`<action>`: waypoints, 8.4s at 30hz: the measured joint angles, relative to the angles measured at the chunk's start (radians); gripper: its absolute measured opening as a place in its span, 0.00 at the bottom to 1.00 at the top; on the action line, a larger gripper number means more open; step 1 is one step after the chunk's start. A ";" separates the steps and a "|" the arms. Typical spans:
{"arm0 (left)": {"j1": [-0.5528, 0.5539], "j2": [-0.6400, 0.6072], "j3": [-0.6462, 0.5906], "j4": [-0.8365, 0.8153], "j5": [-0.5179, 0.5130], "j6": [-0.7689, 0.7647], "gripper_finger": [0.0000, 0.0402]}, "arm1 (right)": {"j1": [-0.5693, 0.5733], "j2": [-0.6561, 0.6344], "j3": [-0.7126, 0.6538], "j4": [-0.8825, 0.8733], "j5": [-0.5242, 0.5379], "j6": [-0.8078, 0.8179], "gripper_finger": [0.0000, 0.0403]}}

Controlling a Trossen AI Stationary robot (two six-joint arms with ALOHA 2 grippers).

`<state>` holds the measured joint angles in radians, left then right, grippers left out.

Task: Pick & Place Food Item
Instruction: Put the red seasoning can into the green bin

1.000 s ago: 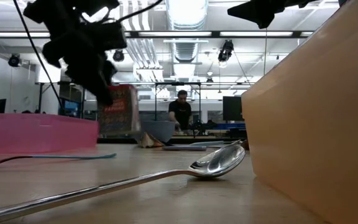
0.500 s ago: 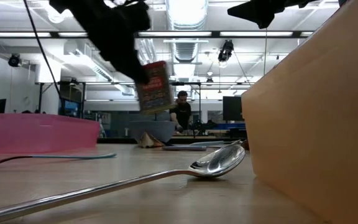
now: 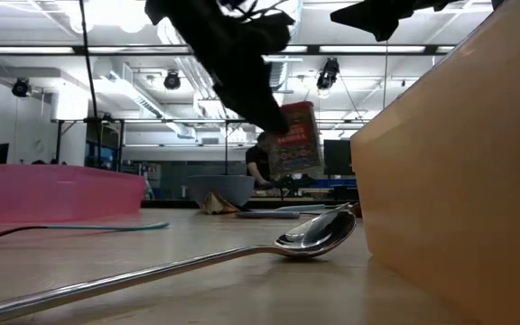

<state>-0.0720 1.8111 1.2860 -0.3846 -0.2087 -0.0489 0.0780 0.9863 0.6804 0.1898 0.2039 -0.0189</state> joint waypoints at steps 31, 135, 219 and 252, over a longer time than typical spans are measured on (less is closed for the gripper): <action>0.012 0.115 -0.002 0.092 0.056 -0.066 0.52 | 0.000 0.000 0.000 -0.003 0.000 0.000 0.82; 0.014 -1.488 -1.031 0.375 0.003 -0.028 0.92 | 0.000 0.000 0.000 -0.023 -0.001 0.000 0.82; 0.015 -1.508 -1.047 0.305 0.003 -0.034 0.92 | 0.000 0.000 0.000 -0.023 -0.001 0.000 0.82; 0.015 -1.508 -1.047 0.304 0.003 -0.034 0.92 | -0.002 0.018 0.000 -0.030 0.185 0.321 0.92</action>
<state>-0.0574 0.3035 0.2390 -0.0807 -0.2058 -0.0834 0.0757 1.0044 0.6800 0.1602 0.3891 0.3024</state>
